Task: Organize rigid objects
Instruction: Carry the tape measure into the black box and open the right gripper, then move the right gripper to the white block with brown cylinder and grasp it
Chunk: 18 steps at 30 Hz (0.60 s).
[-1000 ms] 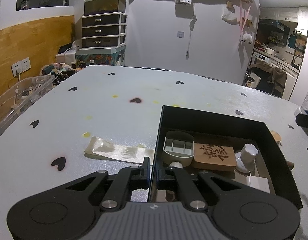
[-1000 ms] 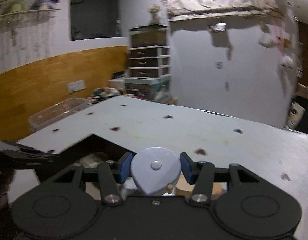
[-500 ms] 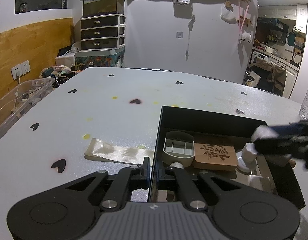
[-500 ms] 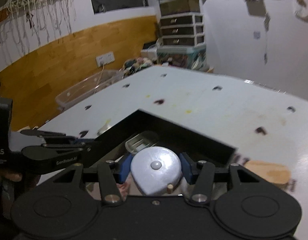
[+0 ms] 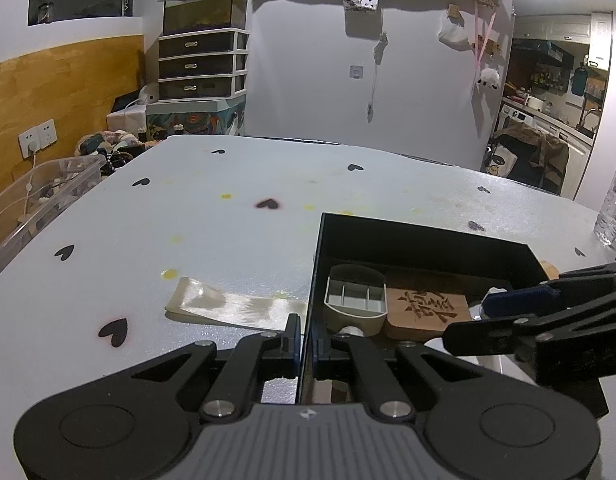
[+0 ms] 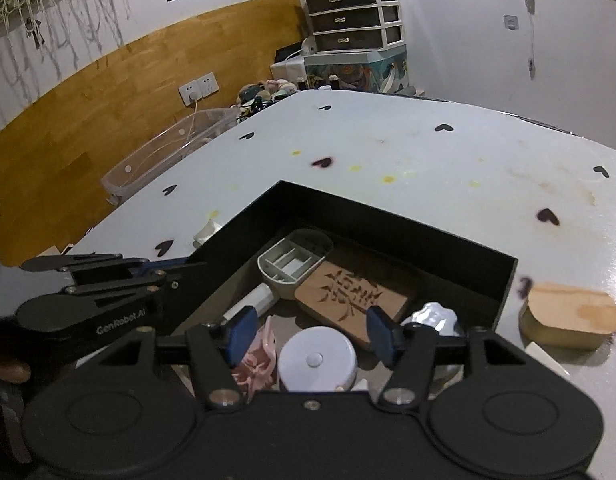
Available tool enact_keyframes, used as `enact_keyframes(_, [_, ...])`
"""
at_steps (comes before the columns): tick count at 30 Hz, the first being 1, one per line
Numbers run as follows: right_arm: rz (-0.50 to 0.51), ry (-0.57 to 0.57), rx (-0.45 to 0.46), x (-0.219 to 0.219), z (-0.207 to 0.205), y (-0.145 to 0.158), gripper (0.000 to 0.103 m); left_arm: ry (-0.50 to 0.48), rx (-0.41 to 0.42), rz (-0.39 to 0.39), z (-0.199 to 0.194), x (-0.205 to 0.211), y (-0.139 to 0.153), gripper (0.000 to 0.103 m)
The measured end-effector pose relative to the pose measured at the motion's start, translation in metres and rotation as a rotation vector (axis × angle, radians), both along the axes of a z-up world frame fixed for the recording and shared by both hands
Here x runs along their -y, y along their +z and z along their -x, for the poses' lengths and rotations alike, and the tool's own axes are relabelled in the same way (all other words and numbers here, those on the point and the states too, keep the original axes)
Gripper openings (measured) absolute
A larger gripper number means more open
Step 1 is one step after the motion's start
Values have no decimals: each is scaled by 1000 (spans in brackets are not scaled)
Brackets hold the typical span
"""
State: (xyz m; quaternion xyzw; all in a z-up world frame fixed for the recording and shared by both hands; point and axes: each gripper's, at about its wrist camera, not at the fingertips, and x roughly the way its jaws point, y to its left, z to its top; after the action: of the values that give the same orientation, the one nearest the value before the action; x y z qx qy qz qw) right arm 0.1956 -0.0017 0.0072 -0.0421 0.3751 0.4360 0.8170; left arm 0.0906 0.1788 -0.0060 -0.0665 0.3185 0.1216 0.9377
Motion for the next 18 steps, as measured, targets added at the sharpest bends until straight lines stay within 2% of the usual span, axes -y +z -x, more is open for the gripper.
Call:
enact_keyframes(6, [-16, -20, -2, 8, -1, 4, 67, 0, 0, 0, 0, 0, 0, 5])
enact_keyframes(18, [-43, -81, 65, 37, 9, 16, 68, 14, 9, 0, 1, 2, 0, 4])
